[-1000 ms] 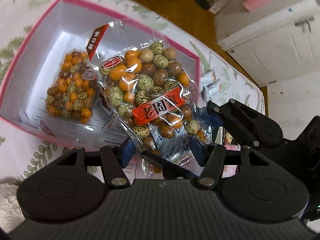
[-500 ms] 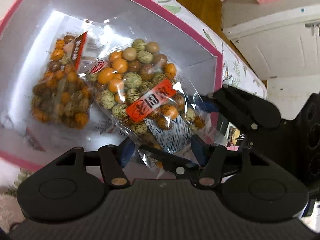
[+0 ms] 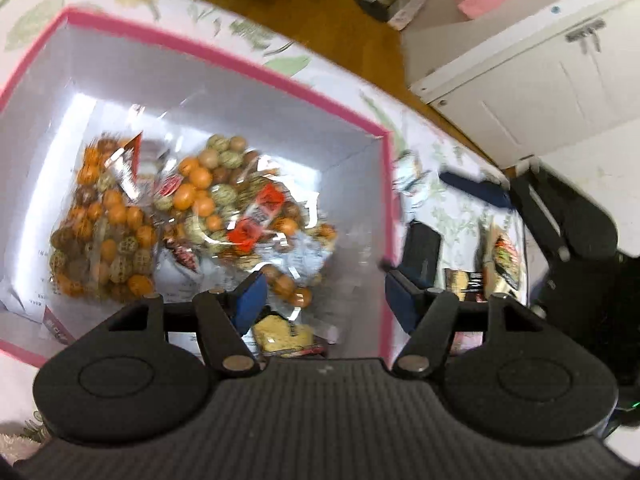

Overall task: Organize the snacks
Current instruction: 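Move both tools to the large noodle-pictured snack bag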

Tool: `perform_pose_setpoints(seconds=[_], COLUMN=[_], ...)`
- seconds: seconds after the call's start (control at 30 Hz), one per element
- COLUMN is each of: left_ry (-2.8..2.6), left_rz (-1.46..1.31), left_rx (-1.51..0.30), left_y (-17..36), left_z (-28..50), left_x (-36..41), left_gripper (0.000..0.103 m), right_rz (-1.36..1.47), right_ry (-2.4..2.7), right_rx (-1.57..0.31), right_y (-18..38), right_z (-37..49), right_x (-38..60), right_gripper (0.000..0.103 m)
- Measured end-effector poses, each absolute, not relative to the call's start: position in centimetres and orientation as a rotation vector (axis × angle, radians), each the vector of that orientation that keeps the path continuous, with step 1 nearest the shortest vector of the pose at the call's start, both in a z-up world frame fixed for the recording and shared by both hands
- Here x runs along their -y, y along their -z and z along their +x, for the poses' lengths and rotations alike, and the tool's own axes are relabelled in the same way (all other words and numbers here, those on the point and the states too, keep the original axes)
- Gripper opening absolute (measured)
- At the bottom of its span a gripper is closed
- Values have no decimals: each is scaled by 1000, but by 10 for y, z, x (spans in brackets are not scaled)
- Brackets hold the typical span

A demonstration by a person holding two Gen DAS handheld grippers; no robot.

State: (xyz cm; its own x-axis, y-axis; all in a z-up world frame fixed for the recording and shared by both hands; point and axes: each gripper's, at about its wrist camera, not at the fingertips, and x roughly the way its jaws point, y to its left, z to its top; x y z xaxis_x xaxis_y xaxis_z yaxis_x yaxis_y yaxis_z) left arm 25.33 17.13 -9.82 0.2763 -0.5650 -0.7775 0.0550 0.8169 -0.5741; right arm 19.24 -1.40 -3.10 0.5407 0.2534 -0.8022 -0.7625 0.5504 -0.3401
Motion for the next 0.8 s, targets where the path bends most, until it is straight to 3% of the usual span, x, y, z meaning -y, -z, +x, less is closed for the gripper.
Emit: perform_pose_setpoints(seconds=[0.4, 0.8], left_ry=[563, 726], left_rz=[-179, -14], left_rx=[-1085, -1085], left_y=[40, 47], left_z=[200, 189], left_x=[-93, 37], left_gripper=[64, 64], right_rz=[-263, 34], right_ry=[-488, -236], right_rx=[-907, -1001], right_y=[-15, 27], right_z=[127, 161], right_x=[146, 263], right_gripper=[79, 79])
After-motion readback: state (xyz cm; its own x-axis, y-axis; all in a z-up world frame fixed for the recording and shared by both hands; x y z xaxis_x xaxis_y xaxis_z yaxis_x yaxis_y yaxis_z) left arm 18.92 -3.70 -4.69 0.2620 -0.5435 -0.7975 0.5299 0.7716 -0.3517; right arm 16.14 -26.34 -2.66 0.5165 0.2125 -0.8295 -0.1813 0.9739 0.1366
